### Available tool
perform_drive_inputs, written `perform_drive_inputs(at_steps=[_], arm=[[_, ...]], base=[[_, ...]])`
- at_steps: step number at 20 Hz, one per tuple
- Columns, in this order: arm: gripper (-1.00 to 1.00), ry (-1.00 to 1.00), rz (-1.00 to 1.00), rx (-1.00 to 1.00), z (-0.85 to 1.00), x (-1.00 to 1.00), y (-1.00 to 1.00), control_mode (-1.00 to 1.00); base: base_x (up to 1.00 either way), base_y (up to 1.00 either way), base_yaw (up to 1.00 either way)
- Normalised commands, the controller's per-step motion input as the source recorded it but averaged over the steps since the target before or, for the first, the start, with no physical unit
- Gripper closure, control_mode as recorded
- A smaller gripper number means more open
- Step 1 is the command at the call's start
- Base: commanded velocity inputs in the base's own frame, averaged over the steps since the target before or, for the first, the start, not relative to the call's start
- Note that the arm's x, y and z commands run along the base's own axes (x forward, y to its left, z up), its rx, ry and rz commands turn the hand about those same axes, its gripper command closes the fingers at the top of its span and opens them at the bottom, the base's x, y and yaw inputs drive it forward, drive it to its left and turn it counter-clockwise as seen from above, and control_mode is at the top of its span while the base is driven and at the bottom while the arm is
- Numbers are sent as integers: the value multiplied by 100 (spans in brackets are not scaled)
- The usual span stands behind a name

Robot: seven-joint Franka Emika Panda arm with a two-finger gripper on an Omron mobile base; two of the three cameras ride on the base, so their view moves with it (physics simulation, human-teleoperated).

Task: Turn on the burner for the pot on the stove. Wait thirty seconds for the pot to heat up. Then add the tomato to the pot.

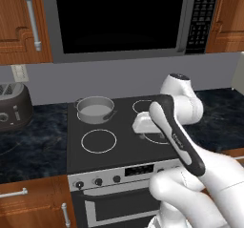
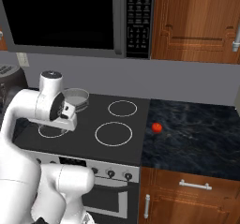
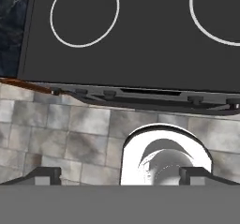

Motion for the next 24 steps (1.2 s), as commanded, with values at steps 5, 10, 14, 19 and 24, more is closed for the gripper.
perform_drive_inputs(at_steps=[5, 10, 14, 19, 24], arm=[[-100, 9, -24, -23, 25, 19, -68, -100], [-100, -2, -23, -14, -10, 34, -15, -100], [-100, -2, -4, -8, -15, 6, -8, -100], [-100, 0, 0, 0, 0, 0, 0, -100], [-100, 0, 0, 0, 0, 0, 0, -100]], base=[[0, 0, 0], [0, 0, 0], [0, 0, 0], [0, 0, 0], [0, 0, 0]])
